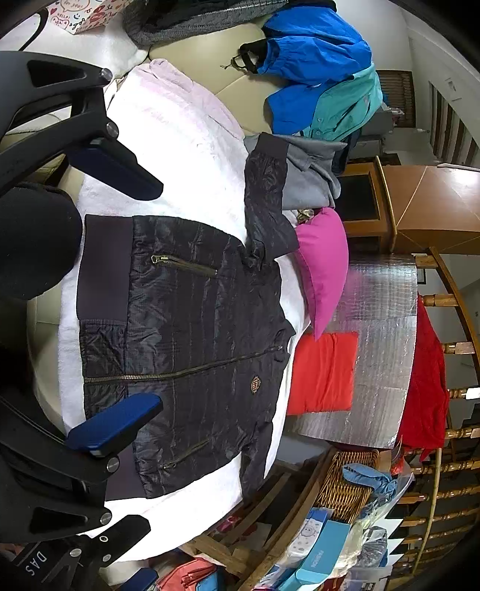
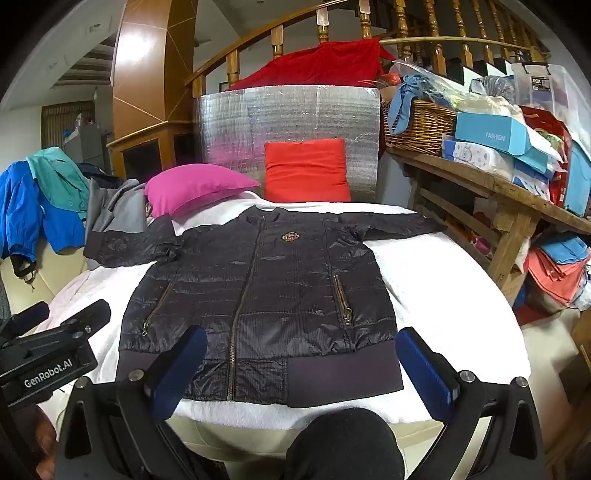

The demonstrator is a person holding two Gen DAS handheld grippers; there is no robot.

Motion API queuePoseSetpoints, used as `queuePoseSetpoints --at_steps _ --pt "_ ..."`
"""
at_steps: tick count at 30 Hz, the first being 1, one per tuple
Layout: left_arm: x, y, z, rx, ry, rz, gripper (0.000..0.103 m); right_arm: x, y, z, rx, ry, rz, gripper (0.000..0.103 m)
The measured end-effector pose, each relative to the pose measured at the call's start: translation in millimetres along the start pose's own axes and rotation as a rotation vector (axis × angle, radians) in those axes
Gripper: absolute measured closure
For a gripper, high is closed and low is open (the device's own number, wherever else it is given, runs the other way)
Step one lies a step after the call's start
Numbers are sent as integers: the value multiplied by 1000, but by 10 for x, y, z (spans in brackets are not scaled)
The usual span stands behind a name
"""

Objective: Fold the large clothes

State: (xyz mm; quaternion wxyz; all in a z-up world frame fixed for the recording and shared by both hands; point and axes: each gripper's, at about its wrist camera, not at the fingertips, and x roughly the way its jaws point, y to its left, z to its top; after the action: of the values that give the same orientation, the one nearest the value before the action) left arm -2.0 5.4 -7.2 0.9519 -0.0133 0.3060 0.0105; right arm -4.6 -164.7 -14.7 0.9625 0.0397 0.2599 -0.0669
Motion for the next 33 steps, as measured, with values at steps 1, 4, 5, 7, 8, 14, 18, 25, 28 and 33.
queuePoseSetpoints --at_steps 1,4,5,7,8,14,18,25,28,33 --pt "3 -1 -4 0 1 -2 0 -1 -2 5 0 0 1 0" --pt "11 -10 -11 0 5 -5 0 -11 3 -2 0 -1 -2 0" --pt "9 -14 -19 0 4 -4 0 -7 2 -5 1 -1 -1 0" --pt "7 -9 -18 1 5 -5 0 -13 2 -9 0 -1 -1 0" --pt "8 -11 -23 1 5 -6 0 -12 7 -17 -1 -2 -2 0" --pt "9 2 -49 -4 8 -8 0 -19 12 -22 -2 -2 -3 0" --pt "9 2 -64 -3 8 -7 0 -13 23 -31 -2 -2 -8 0" --pt "13 20 -69 -7 11 -9 0 -23 21 -41 -3 -6 -8 0" --pt "12 25 -73 -8 11 -10 0 -22 26 -51 -6 -6 -9 0" --pt "14 28 -79 -8 14 -12 0 -24 37 -58 -9 -10 -14 0"
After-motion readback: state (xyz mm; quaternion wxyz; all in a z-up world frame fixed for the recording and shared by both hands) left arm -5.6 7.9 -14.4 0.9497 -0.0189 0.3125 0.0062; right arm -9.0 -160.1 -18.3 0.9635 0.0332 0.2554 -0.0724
